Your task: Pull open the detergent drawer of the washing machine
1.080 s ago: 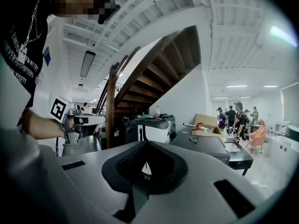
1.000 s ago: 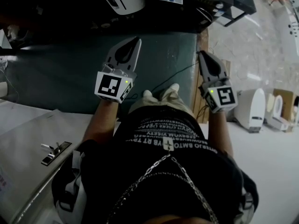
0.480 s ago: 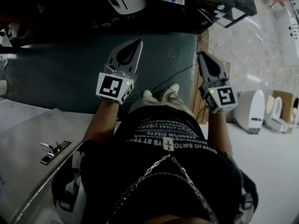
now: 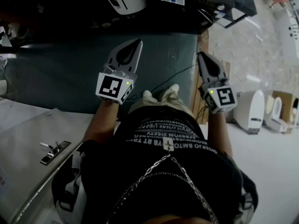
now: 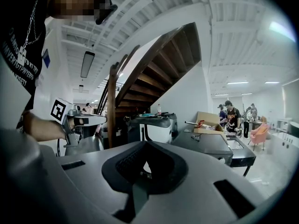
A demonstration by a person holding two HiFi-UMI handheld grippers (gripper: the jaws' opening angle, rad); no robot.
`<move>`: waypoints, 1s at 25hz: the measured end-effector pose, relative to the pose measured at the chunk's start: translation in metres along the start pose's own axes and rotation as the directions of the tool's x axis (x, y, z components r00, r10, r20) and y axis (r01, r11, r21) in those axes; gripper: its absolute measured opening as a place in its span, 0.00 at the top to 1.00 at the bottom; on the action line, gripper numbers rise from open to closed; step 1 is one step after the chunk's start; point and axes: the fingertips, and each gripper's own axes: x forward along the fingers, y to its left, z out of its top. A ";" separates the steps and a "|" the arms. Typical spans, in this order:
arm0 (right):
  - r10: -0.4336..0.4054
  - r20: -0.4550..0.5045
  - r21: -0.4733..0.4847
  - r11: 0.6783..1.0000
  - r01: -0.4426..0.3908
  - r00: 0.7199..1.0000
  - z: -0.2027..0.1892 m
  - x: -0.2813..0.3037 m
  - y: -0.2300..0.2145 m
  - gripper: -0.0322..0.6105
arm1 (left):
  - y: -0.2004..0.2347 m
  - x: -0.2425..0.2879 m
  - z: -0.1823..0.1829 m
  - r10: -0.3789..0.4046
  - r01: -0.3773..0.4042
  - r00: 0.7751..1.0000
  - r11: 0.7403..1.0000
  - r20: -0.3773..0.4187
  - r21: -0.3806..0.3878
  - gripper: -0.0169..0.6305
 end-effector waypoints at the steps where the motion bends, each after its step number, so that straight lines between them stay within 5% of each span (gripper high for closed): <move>1: -0.003 -0.004 -0.002 1.000 0.003 1.000 0.000 0.000 0.000 0.95 | -0.001 0.000 0.000 -0.001 0.001 1.000 1.000 0.000 0.000 0.98; 25: -0.002 -0.018 0.007 1.000 0.002 1.000 -0.006 0.003 0.000 0.95 | 0.000 0.003 -0.009 -0.013 0.013 1.000 1.000 -0.018 -0.006 0.98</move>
